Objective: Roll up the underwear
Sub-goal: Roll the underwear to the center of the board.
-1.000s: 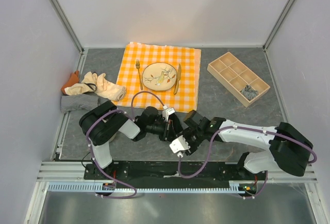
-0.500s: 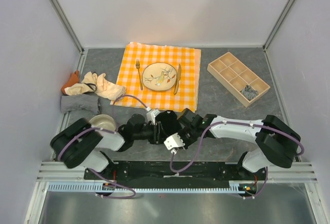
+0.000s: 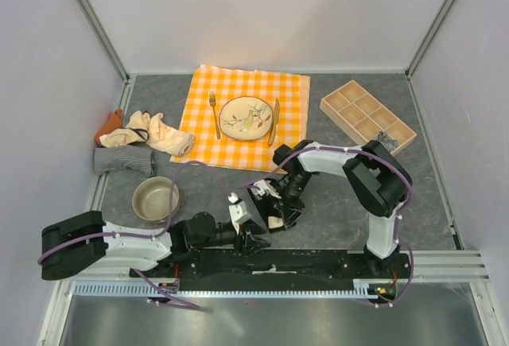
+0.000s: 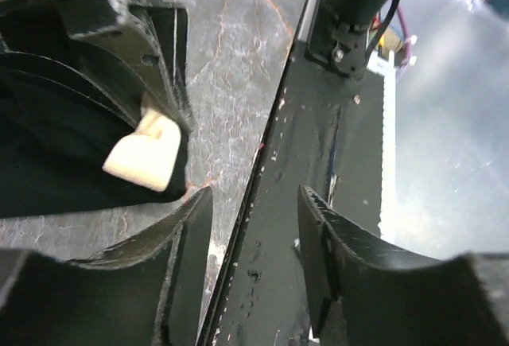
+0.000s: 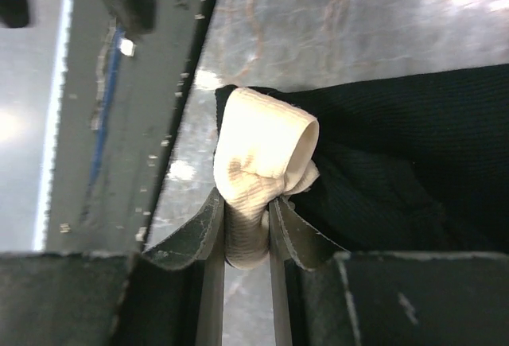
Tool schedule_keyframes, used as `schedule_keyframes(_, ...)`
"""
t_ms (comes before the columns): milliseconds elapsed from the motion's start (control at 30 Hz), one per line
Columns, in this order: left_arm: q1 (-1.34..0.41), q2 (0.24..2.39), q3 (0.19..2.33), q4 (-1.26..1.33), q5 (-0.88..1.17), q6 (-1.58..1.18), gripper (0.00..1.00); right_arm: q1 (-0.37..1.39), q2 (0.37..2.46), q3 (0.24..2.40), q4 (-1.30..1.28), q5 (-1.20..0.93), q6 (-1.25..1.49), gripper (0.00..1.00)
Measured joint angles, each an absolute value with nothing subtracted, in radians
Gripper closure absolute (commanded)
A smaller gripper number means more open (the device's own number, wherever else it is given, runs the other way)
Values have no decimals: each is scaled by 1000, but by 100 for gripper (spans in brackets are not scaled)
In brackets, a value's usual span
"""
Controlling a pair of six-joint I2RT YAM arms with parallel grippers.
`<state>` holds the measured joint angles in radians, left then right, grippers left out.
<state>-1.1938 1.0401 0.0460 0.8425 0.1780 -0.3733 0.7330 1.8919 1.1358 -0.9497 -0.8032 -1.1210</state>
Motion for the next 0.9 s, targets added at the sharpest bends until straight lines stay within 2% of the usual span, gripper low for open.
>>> schedule_keyframes(367,-1386,1236,193,738,-76,-4,41,730,1987,1147,-1137,-856,-1076,77)
schedule_keyframes(600,-1451,1353,273,724,-134,156,40,729,1998,1151,-1151,-858,-1068,77)
schedule_keyframes(700,-1461,1421,316,702,-154,200,37,729,2000,1151,-1151,-859,-1066,77)
schedule_keyframes(800,-1462,1487,364,680,-185,231,37,728,2003,1153,-1153,-859,-1065,77)
schedule_keyframes(900,-1462,1552,410,663,-233,249,42,728,2003,1153,-1153,-859,-1065,76)
